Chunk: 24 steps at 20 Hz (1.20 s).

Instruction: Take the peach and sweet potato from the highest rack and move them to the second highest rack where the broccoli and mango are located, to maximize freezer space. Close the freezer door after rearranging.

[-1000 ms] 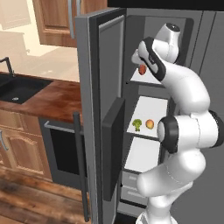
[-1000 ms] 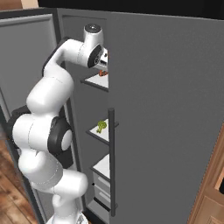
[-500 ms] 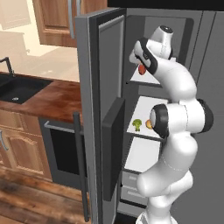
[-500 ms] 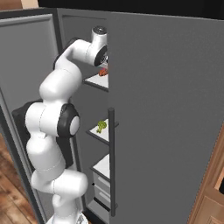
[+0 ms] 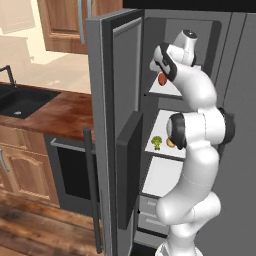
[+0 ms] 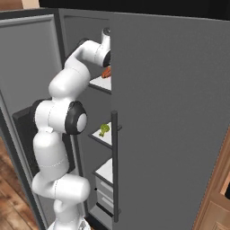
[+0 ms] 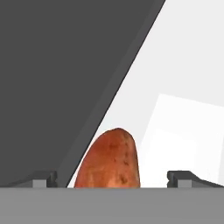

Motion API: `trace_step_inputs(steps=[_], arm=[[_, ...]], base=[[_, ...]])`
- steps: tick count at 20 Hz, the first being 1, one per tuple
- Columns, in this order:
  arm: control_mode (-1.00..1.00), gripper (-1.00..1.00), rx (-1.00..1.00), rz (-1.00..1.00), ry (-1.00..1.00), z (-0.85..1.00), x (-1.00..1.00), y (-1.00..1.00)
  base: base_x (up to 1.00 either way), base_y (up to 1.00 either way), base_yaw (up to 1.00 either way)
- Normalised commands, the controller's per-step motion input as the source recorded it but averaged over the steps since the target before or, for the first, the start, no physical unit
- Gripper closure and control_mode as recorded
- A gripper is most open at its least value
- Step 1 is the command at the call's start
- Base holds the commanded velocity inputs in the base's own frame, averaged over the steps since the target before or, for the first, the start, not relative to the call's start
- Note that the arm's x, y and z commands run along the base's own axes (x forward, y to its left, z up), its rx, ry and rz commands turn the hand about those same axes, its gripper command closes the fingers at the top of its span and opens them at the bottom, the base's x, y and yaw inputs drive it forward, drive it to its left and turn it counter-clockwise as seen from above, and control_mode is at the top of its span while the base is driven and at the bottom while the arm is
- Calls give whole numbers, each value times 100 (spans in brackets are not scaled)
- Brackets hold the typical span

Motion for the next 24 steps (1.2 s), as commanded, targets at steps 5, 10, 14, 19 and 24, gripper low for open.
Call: trace_step_inputs(steps=[5,10,14,19,24], arm=[[-100,-100,0,0,0,-25,31,0],[-100,-100,0,0,0,-27,-17,2],[-100,-100,0,0,0,-16,-30,9],[-100,-100,0,0,7,-10,-23,19],[-100,-100,0,0,8,-23,-11,29]], base=[[0,0,0],[0,0,0],[0,0,0],[0,0,0],[0,0,0]])
